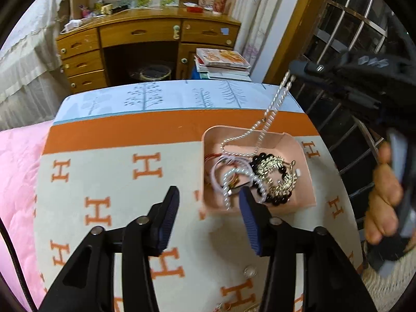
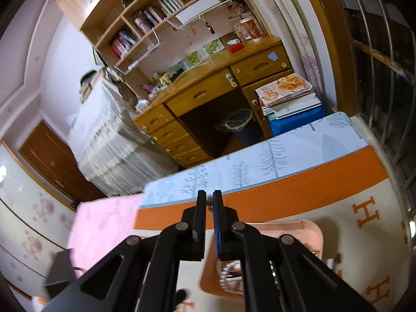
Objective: Organize jewelry
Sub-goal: 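Carry both pearl strands into the pink box and open both grippers, then withdraw both grippers from the box toward the remaining earrings and rings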
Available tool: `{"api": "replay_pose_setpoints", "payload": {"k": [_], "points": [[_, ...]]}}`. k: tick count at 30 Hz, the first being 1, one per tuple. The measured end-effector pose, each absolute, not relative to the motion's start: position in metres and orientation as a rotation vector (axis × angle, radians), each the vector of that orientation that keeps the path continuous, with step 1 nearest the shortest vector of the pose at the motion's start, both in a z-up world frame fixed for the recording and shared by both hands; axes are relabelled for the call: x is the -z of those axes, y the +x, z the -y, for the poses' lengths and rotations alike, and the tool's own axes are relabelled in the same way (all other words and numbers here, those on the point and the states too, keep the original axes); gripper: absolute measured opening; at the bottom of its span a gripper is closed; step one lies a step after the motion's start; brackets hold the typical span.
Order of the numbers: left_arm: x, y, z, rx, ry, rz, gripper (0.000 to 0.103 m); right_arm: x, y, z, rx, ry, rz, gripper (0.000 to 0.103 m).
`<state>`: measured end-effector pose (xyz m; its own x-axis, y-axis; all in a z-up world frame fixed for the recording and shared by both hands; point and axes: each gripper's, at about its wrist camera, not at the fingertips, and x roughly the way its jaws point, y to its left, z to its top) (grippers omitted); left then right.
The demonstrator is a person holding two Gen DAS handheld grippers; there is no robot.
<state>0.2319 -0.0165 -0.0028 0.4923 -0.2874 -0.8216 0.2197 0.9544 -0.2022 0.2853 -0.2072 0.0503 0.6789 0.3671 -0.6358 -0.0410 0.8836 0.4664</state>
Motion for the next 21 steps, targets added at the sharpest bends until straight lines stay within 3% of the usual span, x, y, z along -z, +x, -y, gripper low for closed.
{"api": "replay_pose_setpoints", "payload": {"k": [1, 3, 6, 12, 21], "points": [[0.002, 0.226, 0.013, 0.295, -0.068, -0.998, 0.062, -0.046, 0.286, 0.205, -0.226, 0.417, -0.812, 0.005], [0.0, 0.215, 0.01, 0.264, -0.037, -0.974, 0.069, -0.037, 0.289, 0.2, -0.203, 0.373, -0.862, 0.005], [-0.001, 0.2, 0.007, 0.228, -0.004, -0.944, 0.071, -0.022, 0.287, 0.196, -0.197, 0.354, -0.932, 0.005], [-0.008, 0.168, -0.012, 0.192, -0.068, -0.886, 0.09, -0.008, 0.257, 0.191, -0.186, 0.302, -0.963, 0.006], [-0.008, 0.13, -0.025, 0.098, -0.032, -0.852, 0.091, -0.011, 0.178, 0.181, -0.228, 0.249, -0.924, 0.006]]}}
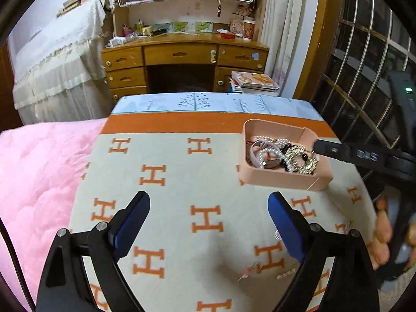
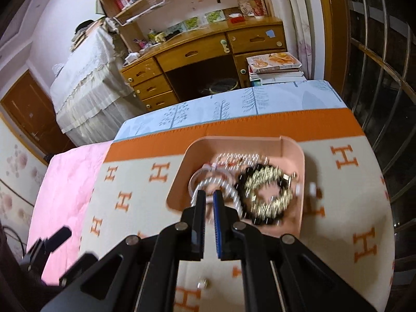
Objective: Organize jewelry
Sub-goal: 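Withdraw both grippers from the box toward the remaining earrings and rings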
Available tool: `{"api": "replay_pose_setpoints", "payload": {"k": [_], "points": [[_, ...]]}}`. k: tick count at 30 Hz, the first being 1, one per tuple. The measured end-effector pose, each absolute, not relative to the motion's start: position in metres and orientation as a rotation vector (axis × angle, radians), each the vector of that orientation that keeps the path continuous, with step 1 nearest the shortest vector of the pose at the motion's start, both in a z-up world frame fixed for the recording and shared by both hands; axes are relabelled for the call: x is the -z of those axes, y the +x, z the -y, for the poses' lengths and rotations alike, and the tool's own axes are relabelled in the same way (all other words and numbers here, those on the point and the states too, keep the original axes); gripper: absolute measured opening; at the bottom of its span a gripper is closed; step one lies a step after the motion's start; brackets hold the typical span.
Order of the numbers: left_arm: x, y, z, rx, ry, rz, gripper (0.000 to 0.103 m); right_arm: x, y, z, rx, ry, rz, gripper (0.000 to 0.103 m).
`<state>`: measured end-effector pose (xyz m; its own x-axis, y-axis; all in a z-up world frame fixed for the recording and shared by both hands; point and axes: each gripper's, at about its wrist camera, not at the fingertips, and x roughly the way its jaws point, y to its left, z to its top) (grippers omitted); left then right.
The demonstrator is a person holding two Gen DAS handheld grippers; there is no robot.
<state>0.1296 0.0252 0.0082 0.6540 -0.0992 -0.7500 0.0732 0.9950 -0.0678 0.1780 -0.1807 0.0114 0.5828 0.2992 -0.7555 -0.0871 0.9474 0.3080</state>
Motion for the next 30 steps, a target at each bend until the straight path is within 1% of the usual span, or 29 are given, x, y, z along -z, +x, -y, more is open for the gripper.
{"api": "replay_pose_setpoints", "payload": {"k": [9, 15, 24, 30], "points": [[-0.01, 0.091, -0.04, 0.106, -0.055, -0.851, 0.091, -0.024, 0.105, 0.179, -0.231, 0.193, -0.879, 0.006], [0.0, 0.078, -0.054, 0.092, -0.08, -0.882, 0.091, -0.022, 0.069, 0.187, -0.221, 0.154, -0.884, 0.006], [0.038, 0.063, -0.036, 0.136, -0.051, -0.979, 0.091, 0.01, 0.033, 0.208, -0.208, 0.152, -0.903, 0.006], [0.058, 0.048, 0.002, 0.229, 0.023, -0.996, 0.091, 0.04, 0.018, 0.229, -0.177, 0.188, -0.955, 0.006]]}}
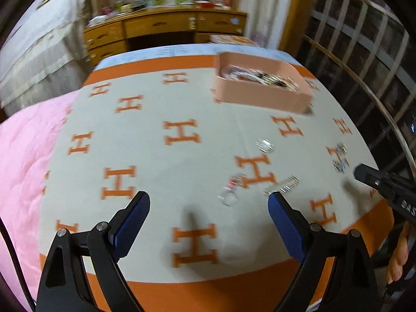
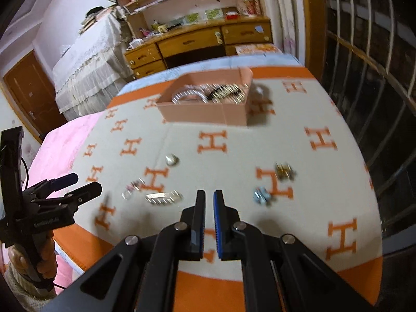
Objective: Organize jewelry
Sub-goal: 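Withdraw both grippers from the box toward the remaining earrings and rings, then grasp a small dangling earring with the left gripper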
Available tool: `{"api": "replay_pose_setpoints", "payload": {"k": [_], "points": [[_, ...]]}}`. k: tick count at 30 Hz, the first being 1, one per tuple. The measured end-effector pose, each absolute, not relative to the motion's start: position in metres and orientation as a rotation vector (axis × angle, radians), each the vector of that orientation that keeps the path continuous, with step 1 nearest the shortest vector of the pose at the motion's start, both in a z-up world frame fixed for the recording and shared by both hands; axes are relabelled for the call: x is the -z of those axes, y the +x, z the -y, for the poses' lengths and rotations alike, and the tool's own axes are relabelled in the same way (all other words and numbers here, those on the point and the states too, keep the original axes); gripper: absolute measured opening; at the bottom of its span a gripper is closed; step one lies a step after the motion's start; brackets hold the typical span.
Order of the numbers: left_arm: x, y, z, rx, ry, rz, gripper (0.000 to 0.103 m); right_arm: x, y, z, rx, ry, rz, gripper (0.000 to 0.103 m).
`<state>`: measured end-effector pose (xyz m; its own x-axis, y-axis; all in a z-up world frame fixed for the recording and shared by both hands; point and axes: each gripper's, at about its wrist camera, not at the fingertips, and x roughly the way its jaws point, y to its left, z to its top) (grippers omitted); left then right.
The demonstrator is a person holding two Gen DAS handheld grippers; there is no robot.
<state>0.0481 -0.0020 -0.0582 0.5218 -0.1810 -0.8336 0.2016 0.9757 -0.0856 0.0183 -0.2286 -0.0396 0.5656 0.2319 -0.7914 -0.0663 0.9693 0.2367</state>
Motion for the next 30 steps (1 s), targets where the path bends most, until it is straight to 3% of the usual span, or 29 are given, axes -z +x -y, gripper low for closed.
{"api": "replay_pose_setpoints", "payload": {"k": [8, 13, 30], "points": [[0.061, 0.041, 0.057, 0.317, 0.194, -0.941, 0.09, 0.069, 0.016, 0.27, -0.098, 0.314, -0.993, 0.006], [0.063, 0.046, 0.076, 0.383, 0.274, -0.923, 0.071, 0.073, 0.023, 0.268, -0.101, 0.289, -0.981, 0.006], [0.09, 0.067, 0.106, 0.629, 0.54, -1.012, 0.046, 0.087, 0.024, 0.26, -0.164, 0.269, -0.987, 0.007]]}}
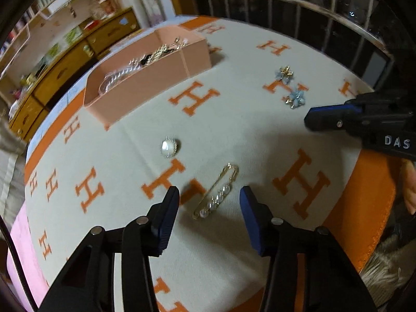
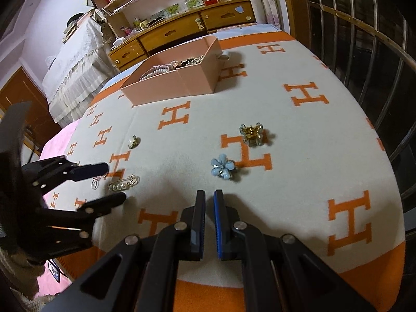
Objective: Organize jewelry
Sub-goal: 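Grasp a small dangling earring with the left gripper, then grasp the pearl stud earring with the right gripper while the left holds its earring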
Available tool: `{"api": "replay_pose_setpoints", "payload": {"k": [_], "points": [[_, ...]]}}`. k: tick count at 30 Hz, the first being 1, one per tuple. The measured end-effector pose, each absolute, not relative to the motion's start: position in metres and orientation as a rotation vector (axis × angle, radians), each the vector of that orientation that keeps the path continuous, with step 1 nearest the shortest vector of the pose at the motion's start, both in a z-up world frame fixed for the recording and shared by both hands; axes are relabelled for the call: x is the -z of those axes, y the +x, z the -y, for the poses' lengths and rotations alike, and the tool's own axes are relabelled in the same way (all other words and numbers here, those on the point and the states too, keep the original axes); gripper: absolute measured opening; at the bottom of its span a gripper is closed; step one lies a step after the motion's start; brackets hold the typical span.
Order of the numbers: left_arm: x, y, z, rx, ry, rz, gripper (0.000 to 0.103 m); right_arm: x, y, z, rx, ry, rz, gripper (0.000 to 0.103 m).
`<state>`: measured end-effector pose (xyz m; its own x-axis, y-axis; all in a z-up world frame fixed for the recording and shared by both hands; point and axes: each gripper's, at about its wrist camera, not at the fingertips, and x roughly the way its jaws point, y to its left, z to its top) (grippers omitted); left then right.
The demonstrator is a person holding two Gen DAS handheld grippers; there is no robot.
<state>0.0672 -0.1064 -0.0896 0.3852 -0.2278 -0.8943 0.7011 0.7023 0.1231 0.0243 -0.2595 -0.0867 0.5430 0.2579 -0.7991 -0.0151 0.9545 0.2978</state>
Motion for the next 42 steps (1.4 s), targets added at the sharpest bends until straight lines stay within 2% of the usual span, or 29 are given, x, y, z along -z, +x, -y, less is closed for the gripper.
{"api": "replay_pose_setpoints", "payload": {"k": [2, 3, 5, 6, 9, 15, 22, 29, 30, 31, 32, 34, 36, 42], "points": [[0.09, 0.07, 0.109, 0.651, 0.573, -1.025, 0.045, 0.087, 0.024, 0.261, -0.172, 0.276, -0.984, 0.007], [0.089, 0.072, 0.111, 0.665, 0.587, -1.031, 0.039, 0.088, 0.024, 0.261, -0.174, 0.28, -0.982, 0.007], [0.089, 0.074, 0.116, 0.698, 0.608, -1.051, 0.023, 0.088, 0.024, 0.262, -0.179, 0.288, -0.98, 0.007], [0.089, 0.074, 0.118, 0.703, 0.616, -1.057, 0.011, 0.088, 0.024, 0.263, -0.181, 0.291, -0.978, 0.007], [0.089, 0.076, 0.124, 0.698, 0.629, -1.073, 0.006, 0.089, 0.023, 0.264, -0.185, 0.297, -0.973, 0.007], [0.08, 0.077, 0.104, 0.648, 0.45, -1.1, 0.005, 0.088, 0.021, 0.258, -0.196, 0.268, -0.968, 0.007], [0.046, 0.067, 0.046, 0.535, 0.195, -1.063, 0.005, 0.083, 0.023, 0.235, -0.252, 0.215, -0.976, 0.007], [0.034, 0.067, -0.017, 0.343, -0.026, -1.047, 0.005, 0.071, 0.04, 0.199, -0.327, 0.14, -0.954, 0.007], [0.034, 0.069, -0.026, 0.319, -0.051, -1.043, 0.005, 0.069, 0.043, 0.192, -0.34, 0.121, -0.948, 0.009], [0.034, 0.07, -0.035, 0.305, -0.086, -1.043, 0.005, 0.068, 0.046, 0.185, -0.352, 0.102, -0.941, 0.019], [0.036, 0.072, -0.04, 0.3, -0.11, -1.047, 0.005, 0.066, 0.049, 0.178, -0.359, 0.075, -0.933, 0.034], [0.039, 0.073, -0.051, 0.285, -0.149, -1.05, 0.005, 0.062, 0.054, 0.165, -0.363, 0.013, -0.9, 0.044], [0.042, 0.074, -0.057, 0.286, -0.17, -1.054, 0.005, 0.06, 0.06, 0.154, -0.342, -0.045, -0.892, 0.044], [0.054, 0.075, -0.064, 0.336, -0.213, -1.069, 0.005, 0.069, 0.083, 0.144, -0.359, 0.022, -0.956, 0.044]]}}
